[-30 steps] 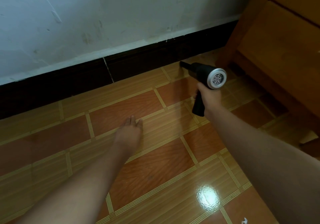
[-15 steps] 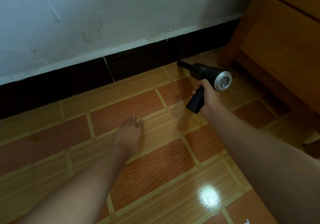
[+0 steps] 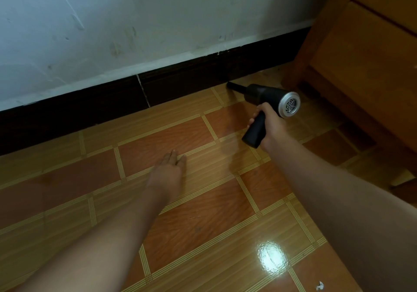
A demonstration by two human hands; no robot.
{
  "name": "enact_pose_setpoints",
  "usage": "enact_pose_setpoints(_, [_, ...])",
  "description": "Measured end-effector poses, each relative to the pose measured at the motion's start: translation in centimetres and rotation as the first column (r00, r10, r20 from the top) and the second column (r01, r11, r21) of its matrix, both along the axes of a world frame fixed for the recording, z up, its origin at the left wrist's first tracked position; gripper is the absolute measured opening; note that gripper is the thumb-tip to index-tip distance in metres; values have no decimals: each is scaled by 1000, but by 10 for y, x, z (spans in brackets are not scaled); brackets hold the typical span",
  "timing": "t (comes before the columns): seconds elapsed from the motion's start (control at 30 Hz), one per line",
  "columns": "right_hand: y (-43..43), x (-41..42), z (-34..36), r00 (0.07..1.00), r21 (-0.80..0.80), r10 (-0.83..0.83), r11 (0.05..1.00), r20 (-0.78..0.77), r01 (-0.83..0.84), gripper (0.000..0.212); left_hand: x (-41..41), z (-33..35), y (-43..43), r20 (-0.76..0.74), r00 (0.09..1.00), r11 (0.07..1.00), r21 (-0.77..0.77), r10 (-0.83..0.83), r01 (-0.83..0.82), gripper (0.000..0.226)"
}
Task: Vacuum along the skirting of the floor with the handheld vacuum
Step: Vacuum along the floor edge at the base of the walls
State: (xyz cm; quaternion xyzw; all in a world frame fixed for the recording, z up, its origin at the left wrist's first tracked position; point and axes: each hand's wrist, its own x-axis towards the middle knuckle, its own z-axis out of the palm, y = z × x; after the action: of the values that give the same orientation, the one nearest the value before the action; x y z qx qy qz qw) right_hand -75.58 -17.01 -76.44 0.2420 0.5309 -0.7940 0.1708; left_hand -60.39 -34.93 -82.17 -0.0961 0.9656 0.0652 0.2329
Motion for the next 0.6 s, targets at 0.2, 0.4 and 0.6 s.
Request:
enact_pose_setpoints(0.2, [-7,11,-3,998,11,69,998,-6,-69,10,12,0,-8,-19,1000,1000,15,7,-7,62])
enact_pose_setpoints(0.4, [-15,17,-2,991,32,129,991,21,-129,10,27,6,-20,-18,1000,1000,-11,15,-16,60])
enact_pose_setpoints(0.6, [-24,25,-3,984,35,173,984,36,-174,10,36,4,-30,3,1000,999,-33,17,-17,59])
